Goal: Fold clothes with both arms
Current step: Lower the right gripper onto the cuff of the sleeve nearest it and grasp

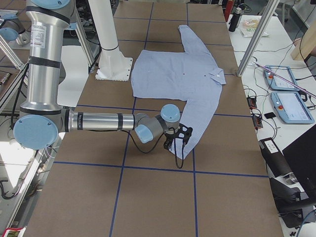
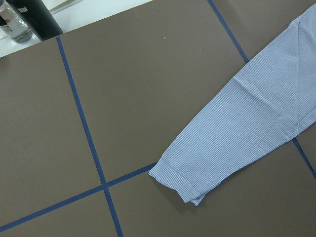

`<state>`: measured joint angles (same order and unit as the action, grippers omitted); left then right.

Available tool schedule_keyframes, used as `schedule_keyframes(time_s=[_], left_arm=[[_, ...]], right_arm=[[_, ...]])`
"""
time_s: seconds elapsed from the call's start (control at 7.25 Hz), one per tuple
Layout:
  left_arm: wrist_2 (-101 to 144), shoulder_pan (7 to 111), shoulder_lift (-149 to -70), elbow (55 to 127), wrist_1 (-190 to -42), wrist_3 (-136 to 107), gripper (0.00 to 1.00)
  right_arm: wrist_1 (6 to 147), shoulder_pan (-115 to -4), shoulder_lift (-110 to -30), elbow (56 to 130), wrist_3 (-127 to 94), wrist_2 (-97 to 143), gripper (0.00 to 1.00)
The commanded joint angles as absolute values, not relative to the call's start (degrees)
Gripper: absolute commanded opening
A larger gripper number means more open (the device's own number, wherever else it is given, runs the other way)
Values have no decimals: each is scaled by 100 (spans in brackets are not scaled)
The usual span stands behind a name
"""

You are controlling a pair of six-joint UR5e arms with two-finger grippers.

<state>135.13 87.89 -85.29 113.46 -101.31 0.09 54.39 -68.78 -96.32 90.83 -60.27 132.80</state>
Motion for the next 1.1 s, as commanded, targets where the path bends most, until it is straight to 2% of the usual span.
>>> schedule_keyframes(time_s=[0.0,0.55,0.83,0.97], left_arm=[[13465,8789,-8578,11355,-10134,17,99],[13465,8789,-8587,11355,-10134,26,99],[13456,8789,-8596,11329,-10134,26,99],[13456,8789,-8596,11329,-10134,26,99]], right_arm=[[4741,-6803,-9466,8501,-6336,13272,88],[4685,-6442,-9352,8263,-6653,13245,86],[4667,-6434,-9334,8227,-6662,13245,74],[4676,-6434,-9325,8148,-6671,13245,74]])
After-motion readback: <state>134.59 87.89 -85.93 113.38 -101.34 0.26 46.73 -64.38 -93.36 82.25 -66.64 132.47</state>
